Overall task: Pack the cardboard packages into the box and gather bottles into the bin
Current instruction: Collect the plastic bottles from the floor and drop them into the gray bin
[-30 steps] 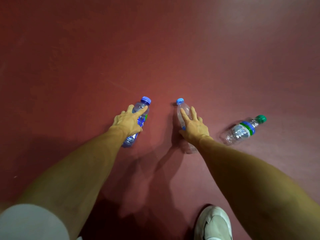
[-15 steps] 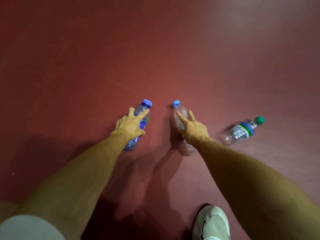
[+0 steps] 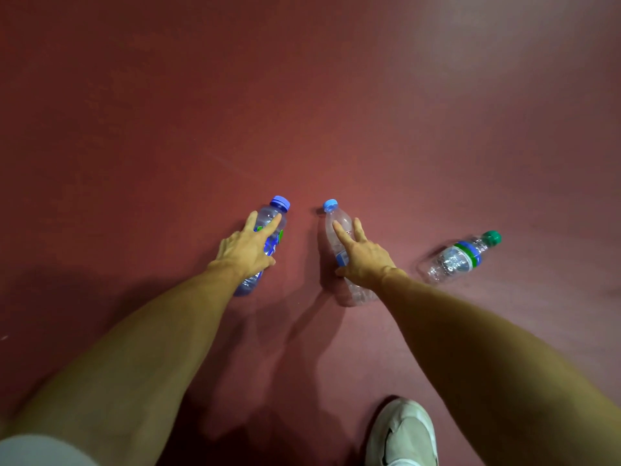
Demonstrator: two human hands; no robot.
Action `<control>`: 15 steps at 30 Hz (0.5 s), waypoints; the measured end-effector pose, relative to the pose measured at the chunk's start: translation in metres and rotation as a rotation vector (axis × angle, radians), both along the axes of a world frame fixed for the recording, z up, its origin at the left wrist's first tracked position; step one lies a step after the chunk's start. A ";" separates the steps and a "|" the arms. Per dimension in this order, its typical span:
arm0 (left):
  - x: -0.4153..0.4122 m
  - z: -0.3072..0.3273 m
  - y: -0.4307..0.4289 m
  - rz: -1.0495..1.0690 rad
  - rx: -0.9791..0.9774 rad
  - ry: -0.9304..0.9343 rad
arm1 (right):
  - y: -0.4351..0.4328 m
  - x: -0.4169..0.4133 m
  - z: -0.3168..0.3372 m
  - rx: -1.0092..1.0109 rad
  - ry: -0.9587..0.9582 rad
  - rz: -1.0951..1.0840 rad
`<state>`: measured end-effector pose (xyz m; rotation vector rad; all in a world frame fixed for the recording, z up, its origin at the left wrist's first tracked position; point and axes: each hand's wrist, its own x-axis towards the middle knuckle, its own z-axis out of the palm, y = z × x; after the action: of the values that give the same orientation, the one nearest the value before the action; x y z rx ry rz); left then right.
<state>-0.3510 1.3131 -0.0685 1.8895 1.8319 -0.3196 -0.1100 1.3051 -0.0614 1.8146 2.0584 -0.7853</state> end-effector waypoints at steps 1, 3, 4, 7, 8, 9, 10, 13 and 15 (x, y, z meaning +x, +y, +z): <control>-0.001 0.002 0.001 -0.006 0.015 -0.009 | 0.000 -0.001 0.001 0.012 0.014 -0.007; 0.001 0.012 0.003 -0.009 0.054 -0.027 | 0.001 0.000 0.010 0.037 0.032 -0.016; 0.004 0.021 0.004 -0.008 0.067 -0.041 | 0.003 0.001 0.017 0.048 0.035 -0.016; 0.009 0.071 0.001 0.005 0.093 -0.075 | 0.010 -0.005 0.061 0.107 0.048 -0.010; 0.009 0.094 -0.001 0.014 0.088 -0.081 | 0.012 -0.009 0.083 0.112 0.055 -0.006; 0.008 0.120 -0.002 0.022 0.082 -0.086 | 0.013 -0.015 0.108 0.116 0.059 0.000; 0.006 0.148 -0.003 0.023 0.083 -0.087 | 0.014 -0.021 0.136 0.124 0.062 0.009; -0.008 0.248 -0.005 0.044 0.092 -0.085 | 0.016 -0.039 0.236 0.143 0.067 0.040; -0.022 0.323 -0.008 0.079 0.113 -0.094 | 0.016 -0.052 0.309 0.162 0.059 0.083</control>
<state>-0.3727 1.3054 0.2543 1.8671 1.8909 -0.1007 -0.1620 1.3206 0.2476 1.7931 2.2792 -0.6747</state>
